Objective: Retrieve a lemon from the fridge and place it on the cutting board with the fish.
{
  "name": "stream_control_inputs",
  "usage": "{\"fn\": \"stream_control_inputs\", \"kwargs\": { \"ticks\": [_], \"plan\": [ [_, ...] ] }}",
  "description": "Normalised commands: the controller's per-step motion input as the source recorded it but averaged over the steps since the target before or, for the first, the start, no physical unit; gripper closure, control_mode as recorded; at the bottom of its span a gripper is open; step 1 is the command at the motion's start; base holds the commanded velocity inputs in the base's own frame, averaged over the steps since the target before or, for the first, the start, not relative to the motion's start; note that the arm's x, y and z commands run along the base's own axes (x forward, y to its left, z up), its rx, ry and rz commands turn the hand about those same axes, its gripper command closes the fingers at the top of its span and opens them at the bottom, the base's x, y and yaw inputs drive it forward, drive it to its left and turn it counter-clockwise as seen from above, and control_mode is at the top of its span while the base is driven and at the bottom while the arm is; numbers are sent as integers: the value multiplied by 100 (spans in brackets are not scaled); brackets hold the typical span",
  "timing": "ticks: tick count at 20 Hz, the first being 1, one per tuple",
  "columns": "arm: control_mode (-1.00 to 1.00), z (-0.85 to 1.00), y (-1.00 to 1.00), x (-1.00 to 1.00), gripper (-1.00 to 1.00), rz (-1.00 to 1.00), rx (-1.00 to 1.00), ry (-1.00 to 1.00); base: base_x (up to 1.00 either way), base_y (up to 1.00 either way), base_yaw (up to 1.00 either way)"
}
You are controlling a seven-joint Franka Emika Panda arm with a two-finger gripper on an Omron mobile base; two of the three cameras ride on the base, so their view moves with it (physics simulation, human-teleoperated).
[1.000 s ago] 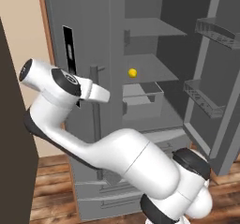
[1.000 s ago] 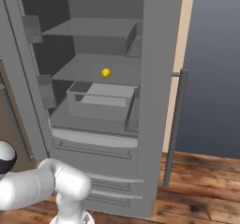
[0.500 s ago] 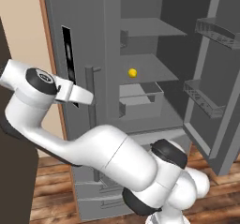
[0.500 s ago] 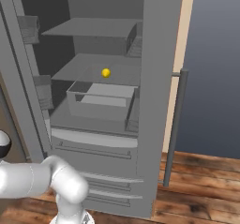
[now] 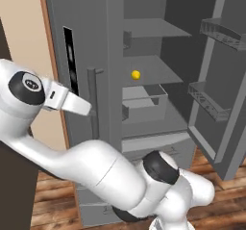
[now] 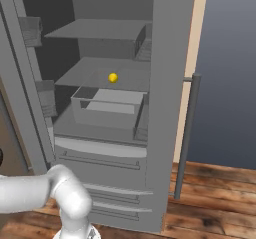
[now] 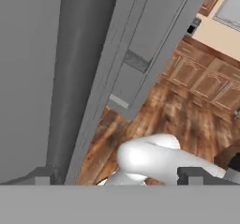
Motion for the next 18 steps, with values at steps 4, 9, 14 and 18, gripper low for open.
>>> {"fn": "stream_control_inputs", "kwargs": {
  "ticks": [4,9,14,18],
  "plan": [
    [-100,50,-65,-94,-100,0,33,-10,0,0,0],
    [-100,32,-100,-78,-100,5,49,-7,0,0,0],
    [-100,7,-100,-86,-100,11,38,-10,0,0,0],
    [-100,10,-100,-35,-100,14,44,-6,0,0,0]
  ]
}}
